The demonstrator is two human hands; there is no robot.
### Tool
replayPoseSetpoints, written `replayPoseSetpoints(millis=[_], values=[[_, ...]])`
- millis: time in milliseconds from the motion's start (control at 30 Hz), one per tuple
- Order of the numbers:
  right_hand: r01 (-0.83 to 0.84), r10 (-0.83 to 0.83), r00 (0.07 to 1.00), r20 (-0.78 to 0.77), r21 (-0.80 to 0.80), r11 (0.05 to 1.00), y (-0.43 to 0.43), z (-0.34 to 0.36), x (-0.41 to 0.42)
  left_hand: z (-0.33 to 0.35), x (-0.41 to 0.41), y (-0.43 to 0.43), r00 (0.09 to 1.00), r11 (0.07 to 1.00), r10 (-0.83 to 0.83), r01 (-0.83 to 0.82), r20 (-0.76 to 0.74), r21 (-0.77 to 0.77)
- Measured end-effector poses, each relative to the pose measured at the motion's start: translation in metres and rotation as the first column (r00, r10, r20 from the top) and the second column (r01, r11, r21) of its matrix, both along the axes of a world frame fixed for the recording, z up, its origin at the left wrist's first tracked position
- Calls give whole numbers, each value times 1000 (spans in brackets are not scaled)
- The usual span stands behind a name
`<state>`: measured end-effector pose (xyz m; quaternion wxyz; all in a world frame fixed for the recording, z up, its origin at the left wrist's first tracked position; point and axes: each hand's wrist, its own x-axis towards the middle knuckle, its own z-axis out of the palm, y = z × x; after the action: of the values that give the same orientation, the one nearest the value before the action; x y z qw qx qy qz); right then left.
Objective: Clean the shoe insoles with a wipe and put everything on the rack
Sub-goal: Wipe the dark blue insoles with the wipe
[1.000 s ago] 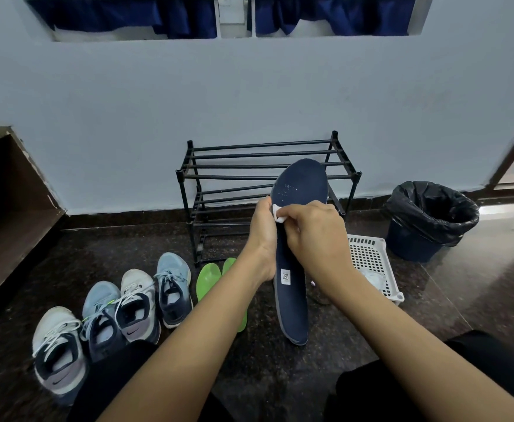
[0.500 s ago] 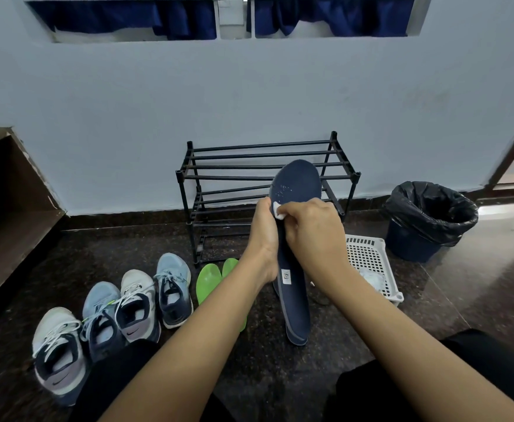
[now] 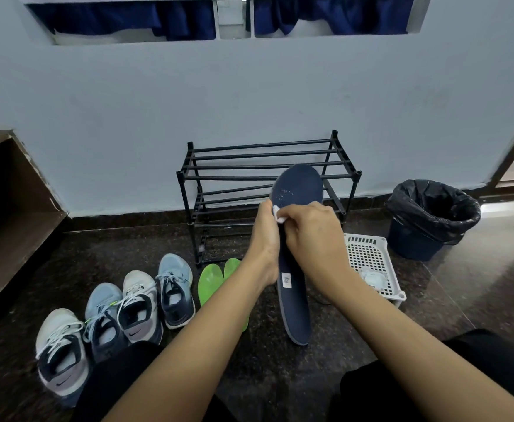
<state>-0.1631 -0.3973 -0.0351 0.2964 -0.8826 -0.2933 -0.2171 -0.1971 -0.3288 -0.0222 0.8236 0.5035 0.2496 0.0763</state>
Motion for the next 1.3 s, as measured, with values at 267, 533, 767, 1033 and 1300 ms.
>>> replayPoseSetpoints(millis=[267, 533, 767, 1033, 1300], values=[[-16, 15, 999, -28, -12, 1000, 0, 0, -11, 0, 4, 5, 999, 999, 20, -22, -38, -45], [16, -16, 1000, -6, 19, 1000, -5, 4, 3, 0, 3, -4, 997, 997, -37, 33, -63, -63], [34, -34, 999, -29, -5, 999, -3, 4, 3, 1, 4, -5, 995, 998, -21, 15, -102, -60], [29, -28, 998, -56, 12, 1000, -4, 2, 1, 3, 0, -4, 992, 1000, -25, 23, -121, -13], [23, -22, 998, -60, 20, 1000, -3, 1, 1, 5, -7, -5, 986, 998, -69, 66, -154, -22]])
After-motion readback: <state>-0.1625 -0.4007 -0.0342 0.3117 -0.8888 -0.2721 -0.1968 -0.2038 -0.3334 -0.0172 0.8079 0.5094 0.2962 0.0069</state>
